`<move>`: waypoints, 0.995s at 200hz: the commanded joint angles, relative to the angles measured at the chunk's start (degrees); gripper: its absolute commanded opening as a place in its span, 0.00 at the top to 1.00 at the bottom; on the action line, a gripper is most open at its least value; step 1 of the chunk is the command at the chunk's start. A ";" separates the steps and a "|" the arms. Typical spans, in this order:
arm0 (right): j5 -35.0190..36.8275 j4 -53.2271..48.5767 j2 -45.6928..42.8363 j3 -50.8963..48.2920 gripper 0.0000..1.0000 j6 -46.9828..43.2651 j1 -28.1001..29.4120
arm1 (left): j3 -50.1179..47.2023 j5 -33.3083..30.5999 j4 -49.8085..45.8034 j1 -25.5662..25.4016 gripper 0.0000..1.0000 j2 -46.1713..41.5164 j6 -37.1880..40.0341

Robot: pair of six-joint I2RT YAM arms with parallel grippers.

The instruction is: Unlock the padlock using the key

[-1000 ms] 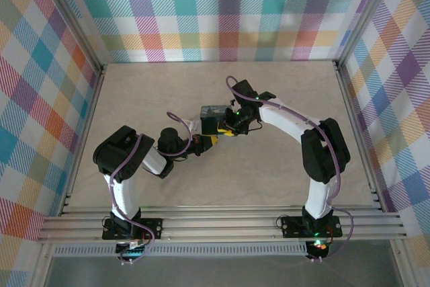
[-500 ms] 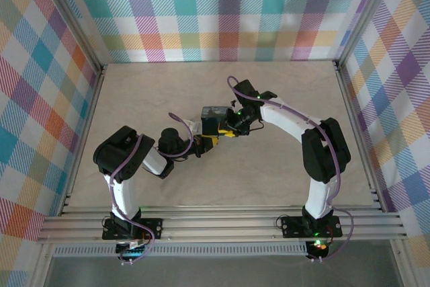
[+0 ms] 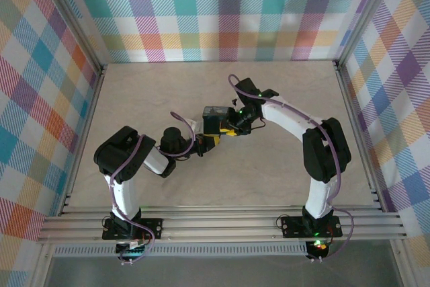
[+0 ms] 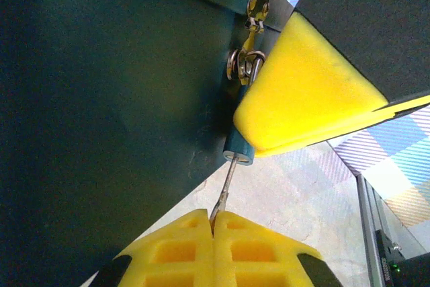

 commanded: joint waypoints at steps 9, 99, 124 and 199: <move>-6.01 -2.78 1.19 1.57 1.00 -1.23 1.57 | 1.55 -5.10 0.60 -1.33 1.00 -3.20 2.08; -4.10 -4.22 1.13 1.34 1.00 -1.30 1.64 | 1.01 -11.88 -10.84 -5.67 1.00 -11.83 10.61; -4.25 -4.11 1.00 1.09 1.00 -1.40 1.70 | 2.51 -12.55 -12.68 -5.43 1.00 -10.68 8.99; -5.91 8.46 0.80 -7.42 1.00 3.75 2.16 | 3.30 -4.17 -0.59 -2.23 1.00 -0.68 -7.61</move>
